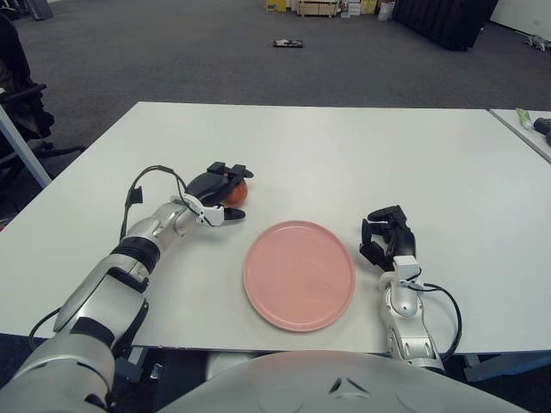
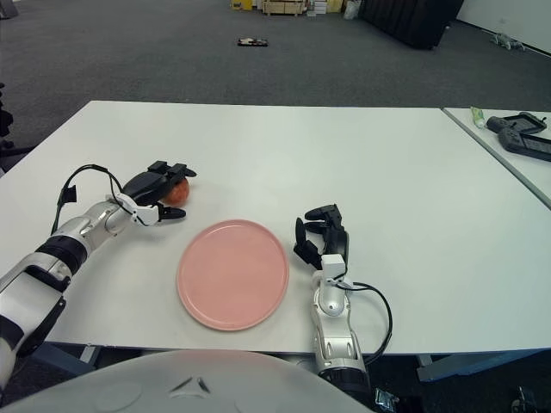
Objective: Put the apple into the plate.
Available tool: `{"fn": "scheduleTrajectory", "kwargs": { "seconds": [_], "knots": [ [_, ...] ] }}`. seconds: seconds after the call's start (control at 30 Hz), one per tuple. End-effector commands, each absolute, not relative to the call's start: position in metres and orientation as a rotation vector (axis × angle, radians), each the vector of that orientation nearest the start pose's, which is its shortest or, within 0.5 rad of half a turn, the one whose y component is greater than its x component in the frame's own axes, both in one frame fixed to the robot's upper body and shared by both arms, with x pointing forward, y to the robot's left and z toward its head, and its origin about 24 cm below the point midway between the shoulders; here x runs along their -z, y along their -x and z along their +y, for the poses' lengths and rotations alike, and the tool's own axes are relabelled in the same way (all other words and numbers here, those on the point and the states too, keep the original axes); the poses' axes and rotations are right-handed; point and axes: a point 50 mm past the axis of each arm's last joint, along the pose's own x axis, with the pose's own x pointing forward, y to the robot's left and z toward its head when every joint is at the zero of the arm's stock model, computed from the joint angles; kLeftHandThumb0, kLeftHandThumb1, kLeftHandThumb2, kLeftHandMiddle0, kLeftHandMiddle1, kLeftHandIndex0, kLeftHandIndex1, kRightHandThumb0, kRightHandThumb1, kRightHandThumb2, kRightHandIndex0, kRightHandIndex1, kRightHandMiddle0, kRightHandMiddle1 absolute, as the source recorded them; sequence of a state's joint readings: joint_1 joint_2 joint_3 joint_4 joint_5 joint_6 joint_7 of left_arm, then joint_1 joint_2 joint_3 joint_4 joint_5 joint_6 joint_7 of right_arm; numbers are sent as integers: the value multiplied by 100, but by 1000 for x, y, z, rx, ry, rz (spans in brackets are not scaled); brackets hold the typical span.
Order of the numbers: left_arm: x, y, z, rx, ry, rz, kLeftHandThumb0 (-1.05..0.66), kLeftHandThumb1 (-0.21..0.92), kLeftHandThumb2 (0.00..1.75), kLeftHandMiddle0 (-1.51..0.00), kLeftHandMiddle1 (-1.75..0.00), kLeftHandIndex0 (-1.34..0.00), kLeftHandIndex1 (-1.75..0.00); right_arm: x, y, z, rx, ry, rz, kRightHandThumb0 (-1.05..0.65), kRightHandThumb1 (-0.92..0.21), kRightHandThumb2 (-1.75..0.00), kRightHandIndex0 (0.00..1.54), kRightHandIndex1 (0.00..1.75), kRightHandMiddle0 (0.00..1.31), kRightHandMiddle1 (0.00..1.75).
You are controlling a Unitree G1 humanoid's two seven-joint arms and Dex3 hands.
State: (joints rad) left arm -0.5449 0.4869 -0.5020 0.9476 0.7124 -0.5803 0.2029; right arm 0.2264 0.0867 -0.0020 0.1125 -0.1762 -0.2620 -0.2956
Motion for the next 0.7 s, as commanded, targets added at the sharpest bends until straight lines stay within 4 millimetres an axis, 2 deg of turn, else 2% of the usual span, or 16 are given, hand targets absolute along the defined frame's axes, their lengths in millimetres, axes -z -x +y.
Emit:
{"fn": "scheduleTrajectory", "kwargs": {
  "seconds": [0.0,0.1,0.3,0.67],
  "knots": [
    [7,-302,183,618,-1271,-106,-51,35,123,-65,-173,-54,-173,11,-195,-160,333,113,81,-39,-65,-90,63,142,36,175],
    [8,-302,184,605,-1248,-100,-50,31,130,-77,-174,-60,-174,11,-195,-160,335,113,79,-39,-65,-90,64,143,36,175],
    [9,-300,186,584,-1223,-99,-50,27,137,-89,-175,-64,-175,11,-196,-161,336,117,81,-40,-61,-95,66,147,39,175],
    [9,-299,189,513,-1209,-123,-48,29,135,-109,-175,-63,-175,12,-197,-162,345,124,84,-40,-60,-96,64,144,39,175]
  ]
}}
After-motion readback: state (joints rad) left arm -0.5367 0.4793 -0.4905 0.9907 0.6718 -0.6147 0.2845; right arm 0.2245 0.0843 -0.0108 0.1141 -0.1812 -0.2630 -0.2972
